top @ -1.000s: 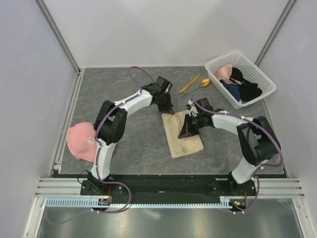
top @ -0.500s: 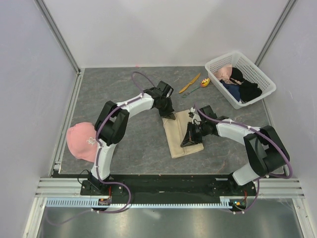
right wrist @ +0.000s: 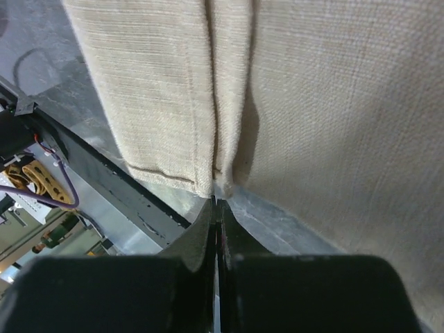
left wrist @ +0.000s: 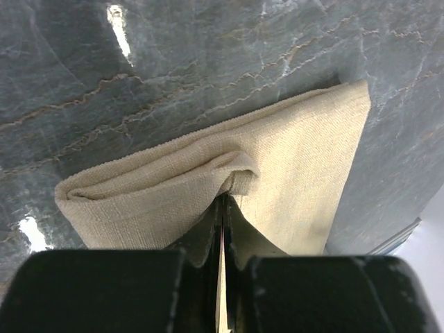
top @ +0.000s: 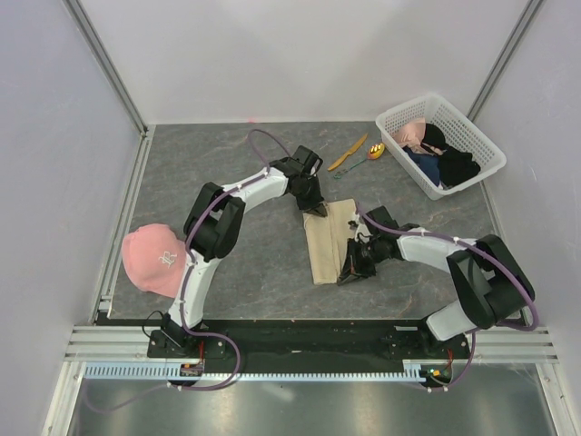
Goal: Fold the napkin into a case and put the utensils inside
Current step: Fold the lower triangle-folded napkin at the center of the board, then smooth out the 2/3-rectangle-folded napkin at the center of the board.
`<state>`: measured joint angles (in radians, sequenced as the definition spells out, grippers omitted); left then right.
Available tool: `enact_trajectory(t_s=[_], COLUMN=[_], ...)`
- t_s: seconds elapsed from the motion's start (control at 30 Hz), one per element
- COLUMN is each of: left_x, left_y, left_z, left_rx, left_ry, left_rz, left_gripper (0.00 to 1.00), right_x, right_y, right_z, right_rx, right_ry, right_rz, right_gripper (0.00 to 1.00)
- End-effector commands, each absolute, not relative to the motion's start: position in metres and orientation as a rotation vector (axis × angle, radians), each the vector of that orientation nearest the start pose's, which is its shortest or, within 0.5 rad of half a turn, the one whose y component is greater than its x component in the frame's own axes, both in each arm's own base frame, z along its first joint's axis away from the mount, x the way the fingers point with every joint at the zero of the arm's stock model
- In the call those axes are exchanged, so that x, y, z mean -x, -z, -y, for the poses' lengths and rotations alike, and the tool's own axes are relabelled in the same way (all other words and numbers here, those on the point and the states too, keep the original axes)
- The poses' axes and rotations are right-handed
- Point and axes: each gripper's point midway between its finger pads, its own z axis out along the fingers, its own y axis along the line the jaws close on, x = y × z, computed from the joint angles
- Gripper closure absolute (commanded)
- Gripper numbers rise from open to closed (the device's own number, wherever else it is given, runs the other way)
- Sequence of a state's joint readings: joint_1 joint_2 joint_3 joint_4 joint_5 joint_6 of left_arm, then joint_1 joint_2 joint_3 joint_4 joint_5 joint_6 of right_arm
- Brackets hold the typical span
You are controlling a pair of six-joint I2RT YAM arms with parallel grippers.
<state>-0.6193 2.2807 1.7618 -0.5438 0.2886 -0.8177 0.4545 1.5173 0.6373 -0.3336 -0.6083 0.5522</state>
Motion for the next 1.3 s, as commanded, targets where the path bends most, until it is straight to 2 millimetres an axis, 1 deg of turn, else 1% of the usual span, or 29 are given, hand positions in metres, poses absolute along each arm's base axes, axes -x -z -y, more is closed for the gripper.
enact_trajectory(t_s=[0.0,0.03,0.07,0.1,0.13,0.17,0.2,0.23,0.27,0.3,0.33,0.37,0.4,0.43,0.47,0.5,0.57,0.6,0.67,0.7,0.73,0.77,0.8,0.87,0.9,0.97,1.0,1.23,1.27], left_x=[-0.383,-0.380,-0.373,-0.369,-0.365,-0.357,-0.348,-0.342,-0.331,-0.319,-0.310,-0.298,-0.281,-0.273,-0.262,-0.245,-0.231,-0.214,-0.203,-0.190,-0.191,-0.188,-0.182,-0.184,-0.181,-0.185,-0.184,-0.184,-0.185], left_y=[-0.083,-0.091,-0.095,-0.116,-0.124,-0.127,-0.141,-0.146,-0.142,-0.152,-0.152,-0.144,-0.143,-0.145,-0.136,-0.133,-0.123,-0.119,-0.111,-0.108,-0.104,-0.101,-0.098,-0.091,-0.087,-0.082,-0.073,-0.056,-0.056], left_z=[0.369,0.367,0.363,0.362,0.361,0.357,0.358,0.358,0.355,0.359,0.361,0.359,0.366,0.368,0.369,0.377,0.381,0.388,0.390,0.395,0.391,0.390,0.391,0.388,0.388,0.387,0.387,0.385,0.386], left_rx=[0.009,-0.017,-0.030,-0.061,-0.102,-0.117,-0.153,-0.181,-0.191,-0.223,-0.234,-0.243,-0.288,-0.304,-0.325,-0.383,-0.454,-0.512,-0.579,-0.638,-0.648,-0.658,-0.681,-0.671,-0.681,-0.679,-0.693,-0.692,-0.692], left_ry=[0.830,0.836,0.834,0.858,0.862,0.856,0.869,0.870,0.863,0.882,0.884,0.869,0.875,0.864,0.841,0.834,0.774,0.762,0.676,0.647,0.573,0.537,0.518,0.463,0.442,0.392,0.367,0.247,0.240], left_rz=[-2.726,-2.713,-2.726,-2.690,-2.679,-2.685,-2.662,-2.654,-2.678,-2.664,-2.670,-2.699,-2.706,-2.704,-2.723,-2.730,-2.729,-2.733,-2.712,-2.698,-2.677,-2.668,-2.663,-2.657,-2.659,-2.644,-2.659,-2.708,-2.705], left_gripper=[0.80,0.76,0.69,0.67,0.66,0.64,0.64,0.64,0.63,0.63,0.64,0.64,0.64,0.65,0.66,0.66,0.64,0.63,0.62,0.61,0.59,0.54,0.52,0.50,0.49,0.48,0.48,0.50,0.51], right_x=[-0.200,-0.204,-0.208,-0.215,-0.218,-0.225,-0.228,-0.231,-0.236,-0.238,-0.240,-0.245,-0.247,-0.248,-0.250,-0.249,-0.246,-0.244,-0.242,-0.241,-0.241,-0.239,-0.239,-0.238,-0.237,-0.236,-0.237,-0.242,-0.243], right_y=[-0.065,-0.075,-0.080,-0.088,-0.090,-0.093,-0.093,-0.088,-0.088,-0.086,-0.081,-0.081,-0.080,-0.075,-0.074,-0.071,-0.064,-0.062,-0.055,-0.053,-0.051,-0.047,-0.046,-0.041,-0.039,-0.036,-0.035,-0.038,-0.040], right_z=[-0.226,-0.227,-0.225,-0.225,-0.223,-0.220,-0.217,-0.215,-0.211,-0.210,-0.209,-0.207,-0.206,-0.206,-0.205,-0.205,-0.203,-0.203,-0.199,-0.199,-0.198,-0.196,-0.196,-0.194,-0.193,-0.191,-0.191,-0.194,-0.195], right_rx=[0.066,0.057,0.036,0.030,0.019,0.004,-0.003,-0.013,-0.032,-0.038,-0.051,-0.055,-0.052,-0.051,-0.045,-0.044,-0.061,-0.070,-0.099,-0.113,-0.122,-0.139,-0.140,-0.147,-0.146,-0.155,-0.158,-0.150,-0.151], right_ry=[-1.090,-1.101,-1.100,-1.100,-1.088,-1.076,-1.066,-1.051,-1.055,-1.061,-1.059,-1.050,-1.045,-1.038,-1.033,-1.033,-1.036,-1.036,-1.032,-1.035,-1.041,-1.043,-1.047,-1.045,-1.044,-1.045,-1.051,-1.079,-1.084], right_rz=[-2.800,-2.774,-2.766,-2.744,-2.739,-2.725,-2.722,-2.734,-2.732,-2.737,-2.751,-2.748,-2.747,-2.760,-2.760,-2.769,-2.786,-2.793,-2.799,-2.801,-2.801,-2.809,-2.809,-2.816,-2.822,-2.825,-2.825,-2.814,-2.810], right_gripper=[1.00,1.00,1.00,1.00,0.99,0.96,0.94,0.94,0.93,0.92,0.92,0.91,0.91,0.91,0.92,0.93,0.94,0.95,0.95,0.95,0.95,0.96,0.96,0.96,0.96,0.97,0.97,0.99,0.99])
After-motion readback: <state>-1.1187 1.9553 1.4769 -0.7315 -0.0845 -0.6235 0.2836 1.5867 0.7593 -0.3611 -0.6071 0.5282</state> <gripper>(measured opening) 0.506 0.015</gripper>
